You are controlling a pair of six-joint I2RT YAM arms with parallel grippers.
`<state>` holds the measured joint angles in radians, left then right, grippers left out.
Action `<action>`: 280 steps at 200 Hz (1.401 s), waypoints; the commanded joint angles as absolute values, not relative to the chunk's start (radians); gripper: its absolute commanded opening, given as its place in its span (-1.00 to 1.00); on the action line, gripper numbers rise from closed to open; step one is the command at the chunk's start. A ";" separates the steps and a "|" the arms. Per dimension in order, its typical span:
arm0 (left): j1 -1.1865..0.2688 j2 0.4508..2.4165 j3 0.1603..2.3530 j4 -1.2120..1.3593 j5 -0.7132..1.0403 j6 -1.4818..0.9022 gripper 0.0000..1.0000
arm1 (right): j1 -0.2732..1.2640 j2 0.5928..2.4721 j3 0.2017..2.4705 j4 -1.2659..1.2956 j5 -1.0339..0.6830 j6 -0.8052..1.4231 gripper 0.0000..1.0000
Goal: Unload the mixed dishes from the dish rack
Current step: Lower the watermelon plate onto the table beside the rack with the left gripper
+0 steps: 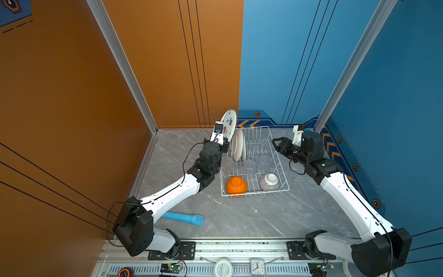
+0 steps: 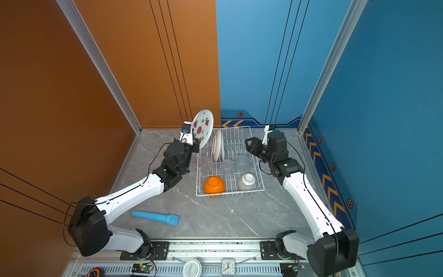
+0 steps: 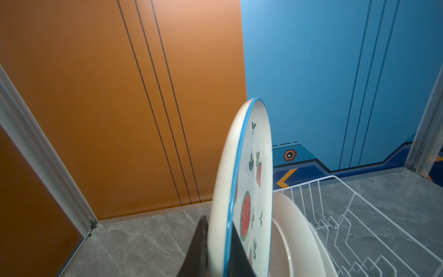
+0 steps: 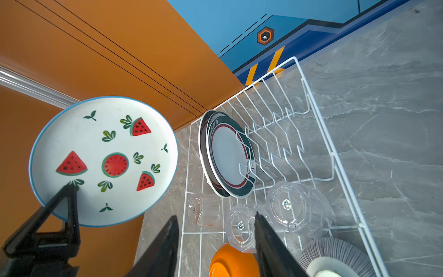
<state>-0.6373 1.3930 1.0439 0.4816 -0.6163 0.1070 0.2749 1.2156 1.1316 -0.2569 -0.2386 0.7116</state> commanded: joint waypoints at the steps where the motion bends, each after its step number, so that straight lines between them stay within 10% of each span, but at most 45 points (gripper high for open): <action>1: -0.592 1.311 1.049 0.453 -0.575 -0.050 -1.00 | 0.290 1.211 1.109 -0.298 -0.233 0.620 0.05; 122: -0.177 1.095 0.865 0.017 -0.455 -0.543 -1.00 | 0.344 1.272 1.097 -0.352 -0.274 0.474 0.12; 280: 0.099 1.228 0.651 0.202 -0.042 -0.764 -1.00 | 0.388 1.318 1.062 -0.368 -0.256 0.483 0.10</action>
<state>0.0853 1.2339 0.6624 0.0502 -0.0978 -0.7254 0.3752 1.3052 1.0718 -0.3386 -0.2615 0.4900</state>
